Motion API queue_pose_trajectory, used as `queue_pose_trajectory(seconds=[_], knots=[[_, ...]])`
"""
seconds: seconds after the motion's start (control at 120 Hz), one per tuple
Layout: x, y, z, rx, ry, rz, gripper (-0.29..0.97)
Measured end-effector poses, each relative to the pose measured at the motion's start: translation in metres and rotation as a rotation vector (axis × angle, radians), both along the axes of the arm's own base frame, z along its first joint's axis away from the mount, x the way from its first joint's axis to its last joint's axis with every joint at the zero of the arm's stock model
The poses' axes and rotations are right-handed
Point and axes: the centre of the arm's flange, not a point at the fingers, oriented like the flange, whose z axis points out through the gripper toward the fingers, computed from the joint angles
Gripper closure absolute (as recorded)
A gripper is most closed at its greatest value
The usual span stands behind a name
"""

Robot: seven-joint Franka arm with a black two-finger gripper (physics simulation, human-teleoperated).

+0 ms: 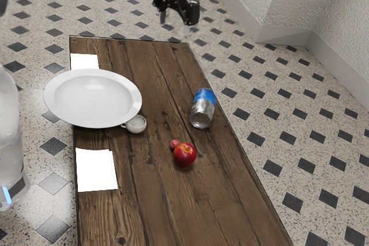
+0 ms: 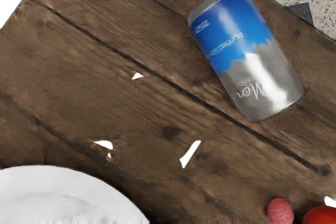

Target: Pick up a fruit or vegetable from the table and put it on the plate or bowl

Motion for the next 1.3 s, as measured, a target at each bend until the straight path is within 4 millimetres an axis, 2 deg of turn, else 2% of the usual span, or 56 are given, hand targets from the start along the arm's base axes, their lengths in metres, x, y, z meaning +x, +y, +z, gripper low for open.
queue_pose_trajectory(seconds=[0.058,0.142,0.225,0.283,0.333,0.4,0.458,0.525,0.583,0.617,0.717,0.783,0.867,0.9,0.967,1.017,1.175,1.3], knots=[[-0.012,0.009,0.003,-0.023,0.013,0.197,0.0],[-0.017,0.009,0.003,-0.045,0.037,0.421,0.0],[-0.015,0.004,-0.016,-0.049,0.096,0.602,0.0],[-0.014,-0.02,-0.016,-0.049,0.109,0.671,0.0],[-0.005,-0.045,-0.018,-0.045,0.121,0.683,0.0],[0.033,-0.084,-0.03,-0.022,0.142,0.649,0.0],[0.066,-0.111,-0.06,-0.003,0.175,0.594,0.0],[0.099,-0.149,-0.086,-0.002,0.18,0.509,0.0],[0.118,-0.181,-0.099,-0.011,0.174,0.441,0.0],[0.123,-0.194,-0.102,-0.016,0.163,0.412,0.0],[0.119,-0.227,-0.1,-0.028,0.125,0.337,0.0],[0.112,-0.237,-0.103,-0.025,0.111,0.262,0.0],[0.103,-0.233,-0.1,-0.018,0.089,0.153,0.0],[0.09,-0.228,-0.103,-0.006,0.093,0.112,0.0],[0.053,-0.215,-0.121,0.023,0.103,0.028,0.0],[0.041,-0.217,-0.139,0.033,0.105,-0.051,0.0],[0.032,-0.221,-0.174,0.03,0.09,-0.287,0.0],[0.034,-0.223,-0.181,0.018,0.056,-0.432,0.0]])
